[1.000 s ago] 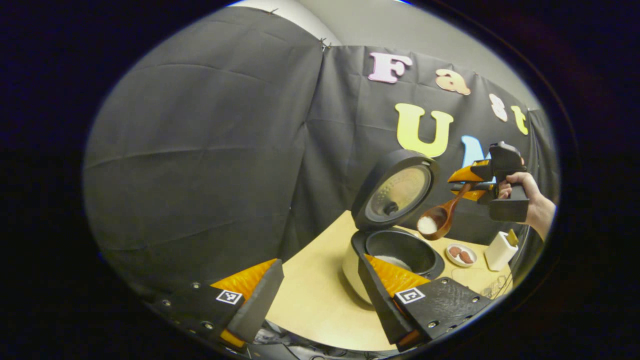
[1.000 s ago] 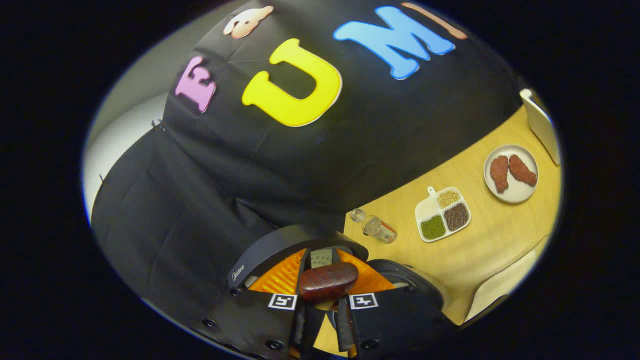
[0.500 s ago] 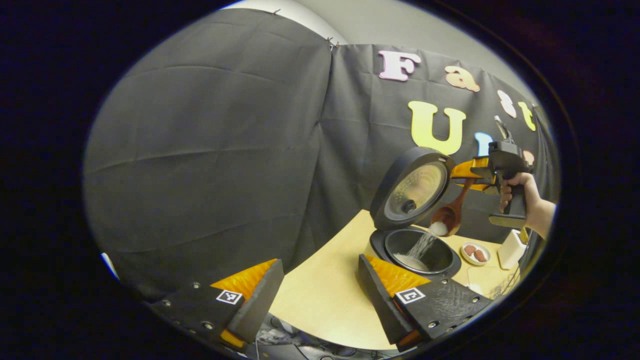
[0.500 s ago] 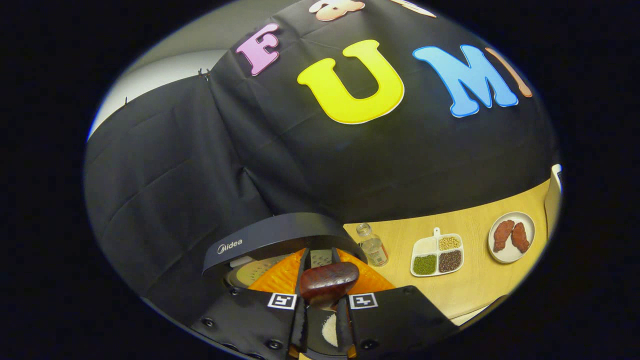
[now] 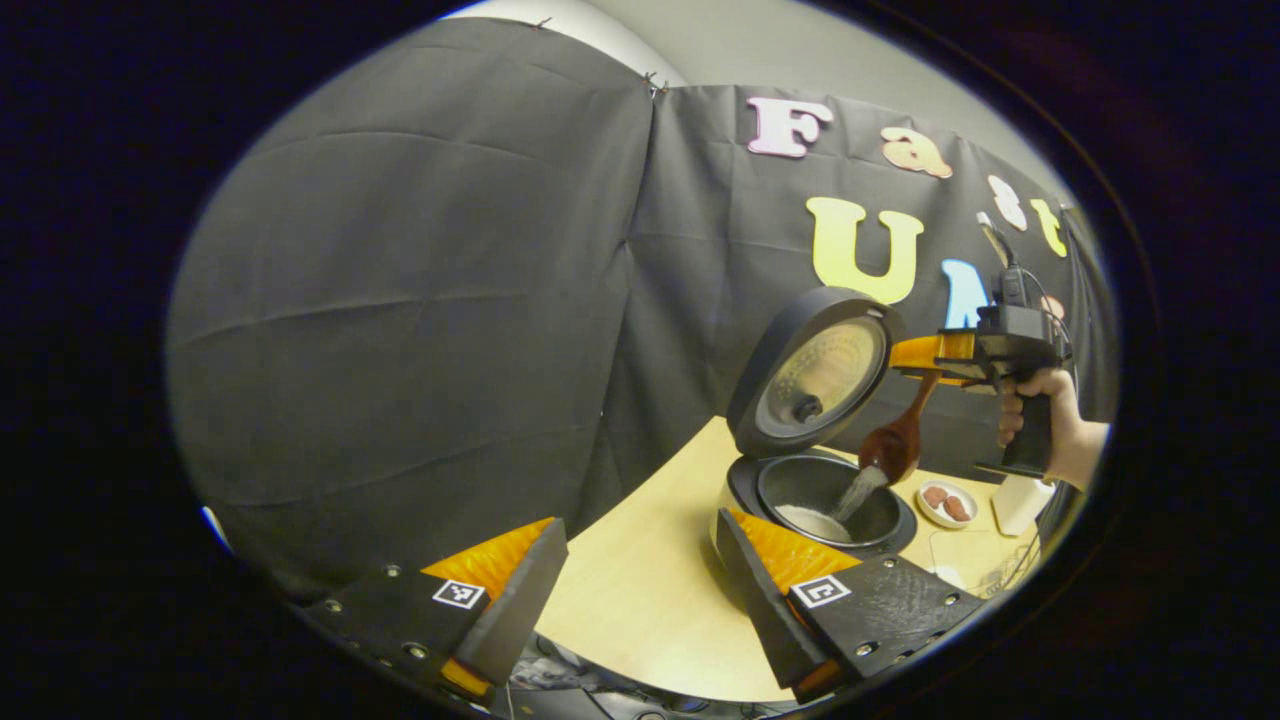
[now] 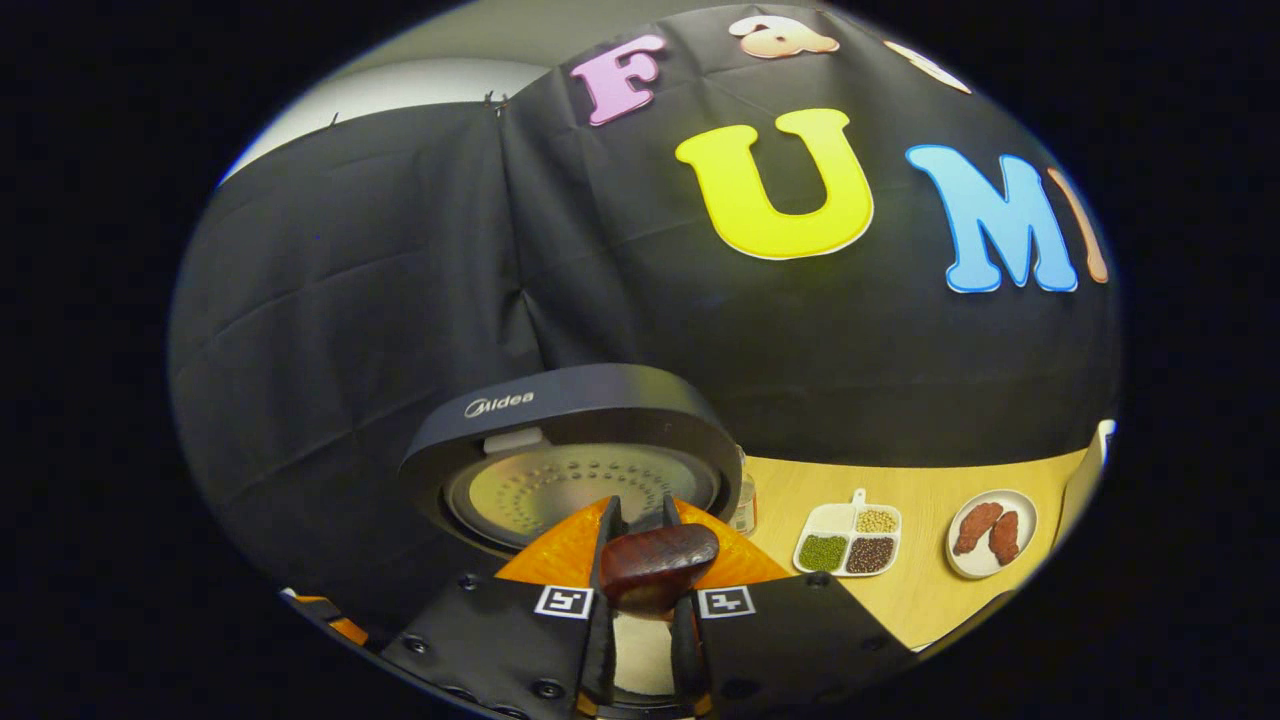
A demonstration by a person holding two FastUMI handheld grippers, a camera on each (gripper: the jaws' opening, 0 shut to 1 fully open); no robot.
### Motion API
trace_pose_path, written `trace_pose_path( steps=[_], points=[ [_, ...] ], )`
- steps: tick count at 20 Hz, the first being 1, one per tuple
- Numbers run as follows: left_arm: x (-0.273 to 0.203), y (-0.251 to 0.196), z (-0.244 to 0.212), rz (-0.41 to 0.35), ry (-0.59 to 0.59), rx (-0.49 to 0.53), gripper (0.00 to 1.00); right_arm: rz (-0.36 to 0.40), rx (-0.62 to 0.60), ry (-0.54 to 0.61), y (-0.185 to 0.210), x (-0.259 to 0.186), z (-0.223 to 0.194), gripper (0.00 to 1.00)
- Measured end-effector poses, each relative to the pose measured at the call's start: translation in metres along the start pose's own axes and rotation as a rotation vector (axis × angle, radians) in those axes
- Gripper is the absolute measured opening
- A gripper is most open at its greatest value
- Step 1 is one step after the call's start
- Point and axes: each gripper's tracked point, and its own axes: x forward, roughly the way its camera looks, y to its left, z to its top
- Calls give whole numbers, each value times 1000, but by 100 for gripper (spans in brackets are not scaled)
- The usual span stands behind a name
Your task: Close the left gripper, press the button to open the rice cooker; take a wooden spoon from the chopstick holder with the right hand, scoop a spoonful of rice and pour it into the rice cooker, then put the wooden spoon back into the chopstick holder.
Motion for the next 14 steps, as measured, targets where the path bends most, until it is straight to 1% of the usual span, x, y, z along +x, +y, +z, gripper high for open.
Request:
trace_pose_path(
  steps=[1, 3, 9, 14],
  points=[
    [0, 0, -1, -1, 4, 4, 94, 4, -19, 6, 2, 0, -4, 24],
    [-1, -1, -4, -4, 9, 9, 95, 17, -52, 2, 7, -1, -8, 24],
    [-5, -4, -11, -17, 15, 32, 94, 59, -176, 6, 21, -3, -22, 24],
    [-6, -15, -12, -47, 8, 52, 94, 68, -282, -16, 29, -17, -24, 24]
  ],
)
